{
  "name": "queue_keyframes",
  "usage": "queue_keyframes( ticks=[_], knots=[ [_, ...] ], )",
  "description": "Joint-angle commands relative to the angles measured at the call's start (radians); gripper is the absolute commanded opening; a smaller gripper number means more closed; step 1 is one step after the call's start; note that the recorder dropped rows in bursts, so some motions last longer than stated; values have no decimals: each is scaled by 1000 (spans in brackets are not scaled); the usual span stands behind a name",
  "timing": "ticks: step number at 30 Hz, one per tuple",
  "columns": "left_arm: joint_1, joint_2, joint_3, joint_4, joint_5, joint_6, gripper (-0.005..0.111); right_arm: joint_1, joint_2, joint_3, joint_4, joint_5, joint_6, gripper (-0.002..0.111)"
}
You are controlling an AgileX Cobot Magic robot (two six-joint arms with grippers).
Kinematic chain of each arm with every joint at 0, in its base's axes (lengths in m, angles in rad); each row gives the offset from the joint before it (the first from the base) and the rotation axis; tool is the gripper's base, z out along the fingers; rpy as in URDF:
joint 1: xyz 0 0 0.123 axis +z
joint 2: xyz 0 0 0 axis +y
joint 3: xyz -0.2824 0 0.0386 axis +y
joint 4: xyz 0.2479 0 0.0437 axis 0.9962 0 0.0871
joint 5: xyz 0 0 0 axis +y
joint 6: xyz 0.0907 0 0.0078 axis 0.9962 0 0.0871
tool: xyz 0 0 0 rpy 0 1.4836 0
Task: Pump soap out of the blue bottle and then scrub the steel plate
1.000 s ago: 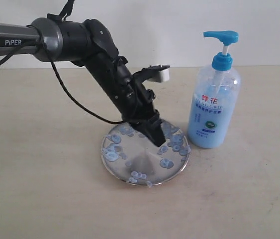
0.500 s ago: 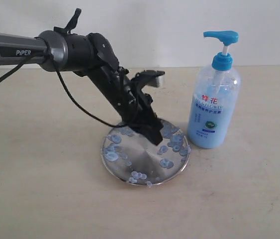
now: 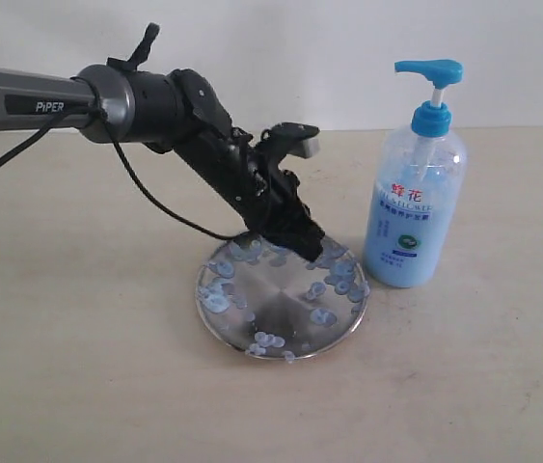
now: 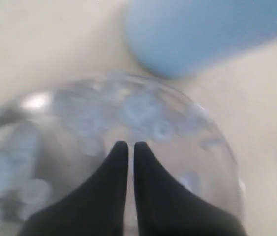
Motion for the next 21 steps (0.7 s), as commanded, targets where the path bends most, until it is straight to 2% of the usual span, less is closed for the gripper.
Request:
queue_keyframes(
  ticks=[1,4,6,7,9,11,13,15,17,18,21],
  knots=[
    [-3,-2,2,140,300,164,4,-3,-1,-1,-8,-8,-3,0],
    [-3,-2,2,379,286,67,4,-3,-1,-1,-8,-8,-3,0],
    [-3,-2,2,441,140,-29,4,-3,-1,-1,-8,-8,-3,0],
    [-3,-2,2,424,10,-84,4,-3,-1,-1,-8,-8,-3,0],
    [-3,-2,2,299,-143,-169,4,-3,-1,-1,-8,-8,-3,0],
    [-3,-2,2,89,-188,-135,4,-3,-1,-1,-8,-8,-3,0],
    [-3,-2,2,-93,-82,-2,4,-3,-1,-1,-8,-8,-3,0],
    [-3,-2,2,-122,96,156,4,-3,-1,-1,-8,-8,-3,0],
    [-3,-2,2,-36,266,280,4,-3,-1,-1,-6,-8,-3,0],
    [-3,-2,2,48,300,286,4,-3,-1,-1,-6,-8,-3,0],
    [-3,-2,2,370,300,150,4,-3,-1,-1,-6,-8,-3,0]
  ],
)
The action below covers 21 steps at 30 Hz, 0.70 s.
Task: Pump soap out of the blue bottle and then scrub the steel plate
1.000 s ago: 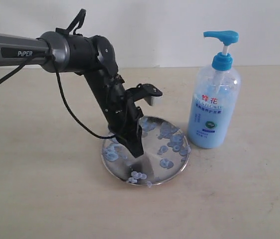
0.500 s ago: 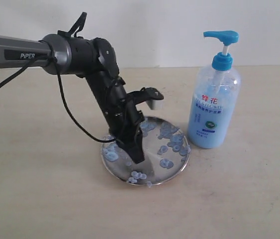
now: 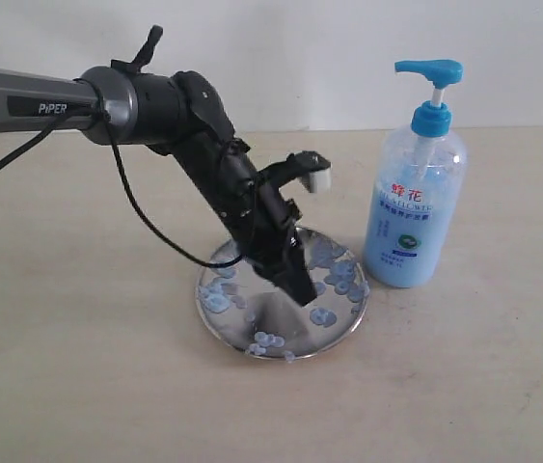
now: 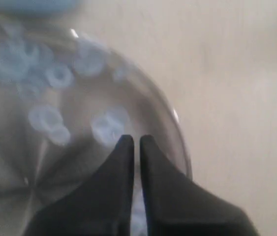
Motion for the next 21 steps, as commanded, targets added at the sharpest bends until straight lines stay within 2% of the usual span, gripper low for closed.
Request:
queue_keyframes(
  ticks=[1,3,4,5,6,10,12,15,18,20,21],
  knots=[
    [1,-3,-1,442,18,-167,4,-3,-1,-1,-6,-6,-3,0],
    [1,-3,0,650,-147,-397,4,-3,-1,-1,-6,-6,-3,0],
    [1,-3,0,700,-234,-529,4,-3,-1,-1,-6,-6,-3,0],
    [1,-3,0,692,-293,-618,4,-3,-1,-1,-6,-6,-3,0],
    [1,-3,-4,644,-320,-634,4,-3,-1,-1,-6,-6,-3,0],
    [-11,-38,6,249,-383,-342,4,-3,-1,-1,-7,1,-3,0],
    [-14,-76,11,132,-430,-296,4,-3,-1,-1,-7,1,-3,0],
    [-12,-160,16,116,-475,-328,4,-3,-1,-1,-7,1,-3,0],
    [-11,-277,81,116,-570,-344,4,-3,-1,-1,-7,1,-3,0],
    [-11,-377,175,116,-702,-373,4,-3,-1,-1,-7,1,-3,0],
    [-11,-487,294,116,-873,-379,4,-3,-1,-1,-7,1,-3,0]
  ],
)
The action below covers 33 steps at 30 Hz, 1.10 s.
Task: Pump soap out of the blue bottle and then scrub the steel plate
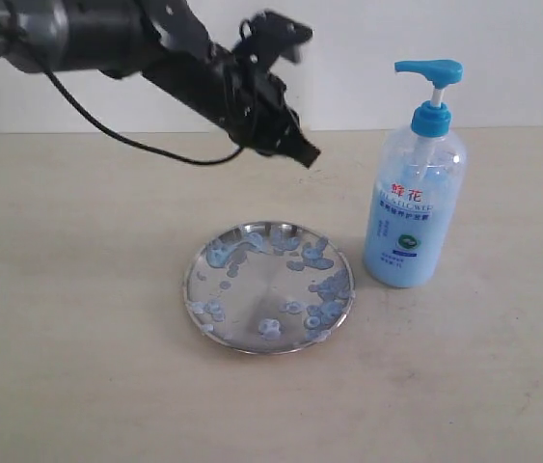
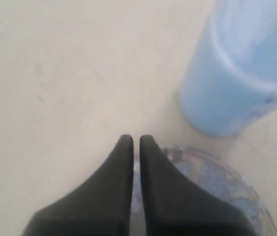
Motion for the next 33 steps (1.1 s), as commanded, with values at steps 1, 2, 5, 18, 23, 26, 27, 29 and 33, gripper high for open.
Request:
queue_keyframes(
  ticks=[1,2,5,18,23,26,27,29,33],
  knots=[
    [1,-279,290,-16,-387,-37,4,-3,-1,-1,-7,1,-3,0],
    [1,-389,441,-16,-536,-16,4,-3,-1,-1,-7,1,-3,0],
    [1,-643,760,15,-698,41,4,-3,-1,-1,-7,1,-3,0],
    [1,-1552,1370,-207,-503,-49,4,-92,-102,-1,-1,-51,-3,0],
    [1,-1617,1517,-296,-465,-75,4,-92,-102,-1,-1,-58,-3,0],
    [1,-1622,1605,-386,-519,-75,4,-92,-102,-1,-1,-58,-3,0],
    [1,-1622,1630,-400,-547,-75,4,-92,-102,-1,-1,-58,-3,0],
    [1,-1622,1670,-412,-587,-75,4,-92,-102,-1,-1,-58,-3,0],
    [1,-1622,1675,-412,-566,-97,4,-92,-102,-1,-1,-58,-3,0]
  ],
)
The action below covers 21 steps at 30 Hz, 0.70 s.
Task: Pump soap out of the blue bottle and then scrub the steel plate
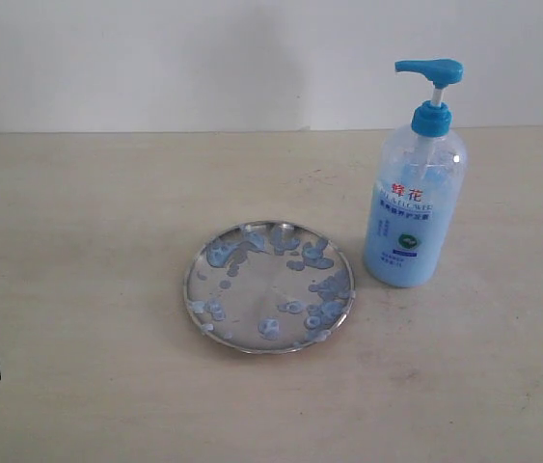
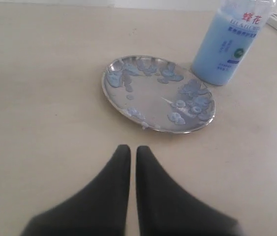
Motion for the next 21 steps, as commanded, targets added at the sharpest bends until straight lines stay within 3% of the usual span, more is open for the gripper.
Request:
queue_keyframes(
  ticks=[1,5,11,14,17,20,21],
  knots=[
    [1,-6,10,-22,4,-46,4,-7,-7,-1,-3,-6,-3,0],
    [1,-6,10,-27,20,-174,4,-7,-7,-1,-3,-6,-3,0],
    [1,-8,10,-8,-73,-104,4,-7,-7,-1,-3,-6,-3,0],
    [1,-30,4,82,-282,-5,4,-7,-7,-1,-3,-6,-3,0],
    [3,-62,-7,303,-560,96,4,-7,-7,-1,-3,-6,-3,0],
    [129,-121,-7,528,-683,89,4,-7,-7,-1,-3,-6,-3,0],
    [215,-154,-7,632,-682,30,4,-7,-7,-1,-3,-6,-3,0]
  ],
)
